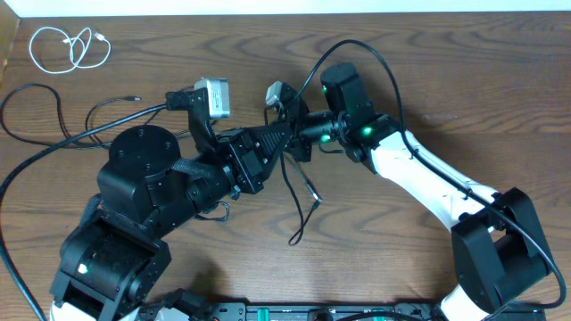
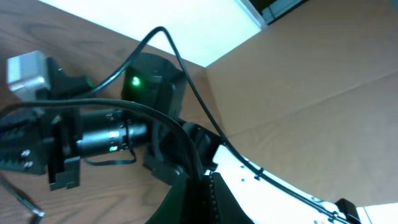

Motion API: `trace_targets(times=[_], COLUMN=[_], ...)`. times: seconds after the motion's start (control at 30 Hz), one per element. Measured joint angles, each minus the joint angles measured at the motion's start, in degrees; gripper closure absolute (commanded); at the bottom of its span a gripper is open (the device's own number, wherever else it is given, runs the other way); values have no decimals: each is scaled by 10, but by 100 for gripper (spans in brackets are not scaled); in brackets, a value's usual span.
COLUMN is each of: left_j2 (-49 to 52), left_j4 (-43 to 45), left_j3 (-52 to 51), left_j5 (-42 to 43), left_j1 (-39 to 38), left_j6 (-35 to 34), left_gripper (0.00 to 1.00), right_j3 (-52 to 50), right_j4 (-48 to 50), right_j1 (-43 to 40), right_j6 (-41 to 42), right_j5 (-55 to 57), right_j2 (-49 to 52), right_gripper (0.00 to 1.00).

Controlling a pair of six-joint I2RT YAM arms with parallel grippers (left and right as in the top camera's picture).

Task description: Untangle cables

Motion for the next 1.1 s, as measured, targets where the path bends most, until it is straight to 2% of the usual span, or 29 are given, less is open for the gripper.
trace_targets(times=[0.13,0.27,0.5,0.63,0.9,1.1], left_j2=[0,0,2,3,3,3], left_j4=[-31,-47,-59,-62,-57,-55], left_j3=[0,0,0,0,0,0], left_j5=[-49,-122,-237,-298,-334,-351], left_j1=[0,0,0,0,0,0], left_j6=[2,2,2,2,1,1], left_gripper=[93,92,93,93,93,93], right_j3=[0,0,1,1,1,1], right_j4=[-9,-65,-180,-212,-221,-185], right_j1=[-10,-28,-36,-35,-9,26], right_j6=[47,70,69,63,61,73], right_j5=[3,5,4,1,-2,3], right_j2=[0,0,0,0,-1,-1], right_gripper=[99,99,99,99,99,99])
